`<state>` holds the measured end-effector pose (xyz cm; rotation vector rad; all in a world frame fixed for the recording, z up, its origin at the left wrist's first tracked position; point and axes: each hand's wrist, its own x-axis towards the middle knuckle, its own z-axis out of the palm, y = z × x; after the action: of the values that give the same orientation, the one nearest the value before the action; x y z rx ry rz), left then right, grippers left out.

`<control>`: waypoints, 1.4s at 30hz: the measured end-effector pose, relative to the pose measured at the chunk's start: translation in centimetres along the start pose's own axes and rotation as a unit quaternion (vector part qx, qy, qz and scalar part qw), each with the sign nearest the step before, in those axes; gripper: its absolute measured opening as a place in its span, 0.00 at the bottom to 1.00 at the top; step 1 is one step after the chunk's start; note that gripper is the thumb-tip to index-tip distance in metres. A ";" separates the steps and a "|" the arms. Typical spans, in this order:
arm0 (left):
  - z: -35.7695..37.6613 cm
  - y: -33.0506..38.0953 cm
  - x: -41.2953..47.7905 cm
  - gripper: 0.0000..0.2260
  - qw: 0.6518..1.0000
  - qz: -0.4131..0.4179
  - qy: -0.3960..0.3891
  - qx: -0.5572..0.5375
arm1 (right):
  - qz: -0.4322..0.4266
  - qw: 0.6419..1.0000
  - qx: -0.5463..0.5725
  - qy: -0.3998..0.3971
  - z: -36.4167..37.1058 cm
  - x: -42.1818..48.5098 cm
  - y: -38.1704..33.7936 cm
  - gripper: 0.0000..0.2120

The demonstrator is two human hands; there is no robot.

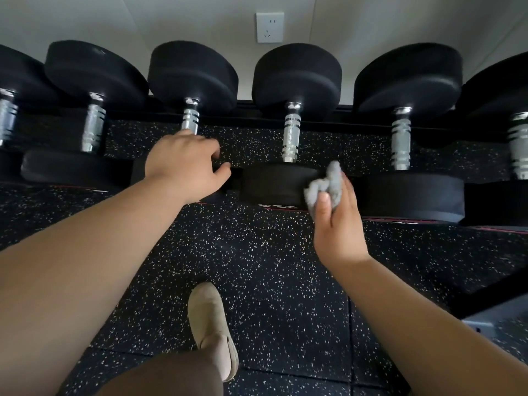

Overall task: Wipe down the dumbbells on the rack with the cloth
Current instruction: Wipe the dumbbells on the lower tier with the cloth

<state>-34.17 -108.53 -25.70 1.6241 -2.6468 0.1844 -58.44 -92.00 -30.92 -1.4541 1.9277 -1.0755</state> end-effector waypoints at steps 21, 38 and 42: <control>0.1 -0.2 0.1 0.22 1.000 0.001 -0.012 0.016 | -0.110 0.979 -0.172 -0.013 1.7 -0.1 -3.9 0.26; 0.4 -0.4 0.2 0.26 1.000 0.005 -0.013 0.001 | 0.156 0.933 -0.159 -0.283 -0.2 15.1 -7.3 0.10; 0.3 -0.4 0.4 0.25 1.000 0.007 -0.027 0.010 | 0.135 0.923 -0.162 -0.321 -1.4 14.9 -7.4 0.18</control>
<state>-33.94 -109.11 -25.95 1.6401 -2.7061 0.1702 -59.95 -106.57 -23.02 -1.4109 1.7771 -0.1122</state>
